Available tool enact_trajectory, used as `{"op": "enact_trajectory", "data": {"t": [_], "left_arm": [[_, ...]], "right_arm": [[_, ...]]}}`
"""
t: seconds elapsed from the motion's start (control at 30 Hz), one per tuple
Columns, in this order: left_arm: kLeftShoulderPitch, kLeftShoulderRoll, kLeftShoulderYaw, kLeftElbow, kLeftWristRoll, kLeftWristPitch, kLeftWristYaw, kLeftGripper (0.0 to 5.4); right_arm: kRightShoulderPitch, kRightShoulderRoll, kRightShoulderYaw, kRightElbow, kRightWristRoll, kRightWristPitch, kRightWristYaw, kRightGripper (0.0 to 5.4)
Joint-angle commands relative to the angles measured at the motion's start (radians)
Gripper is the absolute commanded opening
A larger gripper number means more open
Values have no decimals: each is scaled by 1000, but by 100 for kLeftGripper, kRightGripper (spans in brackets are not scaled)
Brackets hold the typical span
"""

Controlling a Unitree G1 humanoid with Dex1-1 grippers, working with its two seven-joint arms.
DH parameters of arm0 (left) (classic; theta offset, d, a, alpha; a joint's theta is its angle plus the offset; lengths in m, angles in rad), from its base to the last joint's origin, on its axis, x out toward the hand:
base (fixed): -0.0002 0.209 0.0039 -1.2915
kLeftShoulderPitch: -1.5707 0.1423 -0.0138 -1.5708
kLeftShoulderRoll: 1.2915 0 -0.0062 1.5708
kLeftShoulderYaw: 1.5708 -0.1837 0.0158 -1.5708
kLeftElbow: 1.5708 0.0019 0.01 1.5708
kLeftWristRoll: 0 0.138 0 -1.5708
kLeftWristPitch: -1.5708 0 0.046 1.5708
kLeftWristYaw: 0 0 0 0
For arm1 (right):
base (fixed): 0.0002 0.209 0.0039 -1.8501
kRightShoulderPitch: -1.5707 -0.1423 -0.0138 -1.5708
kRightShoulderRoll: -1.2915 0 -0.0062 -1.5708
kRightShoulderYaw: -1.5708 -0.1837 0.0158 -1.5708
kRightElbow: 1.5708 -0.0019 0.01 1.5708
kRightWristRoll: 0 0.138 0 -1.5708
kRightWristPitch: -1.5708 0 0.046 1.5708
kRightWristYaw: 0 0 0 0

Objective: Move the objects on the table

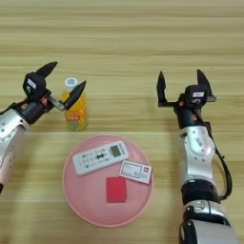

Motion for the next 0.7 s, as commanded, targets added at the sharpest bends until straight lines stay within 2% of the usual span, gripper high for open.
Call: {"op": "enact_trajectory", "data": {"t": [0.03,0.2,0.3,0.47,0.57,0.7], "left_arm": [[23,-9,20,-100,-50,5,0,539],[22,-25,69,-164,-84,-12,43,539],[15,-34,115,-155,-59,-56,108,539],[22,-23,175,-84,26,-181,204,539],[32,-30,215,-21,36,-208,260,539],[42,-29,253,72,89,-258,349,539]], "right_arm": [[8,-2,1,-17,1,1,-4,540],[3,-5,-1,-7,3,-1,-1,540],[2,-7,-2,-6,5,0,2,540],[4,-9,-3,-8,5,0,4,540],[5,-11,-4,-9,6,0,6,540],[6,-18,-7,-7,12,1,13,540]]}}
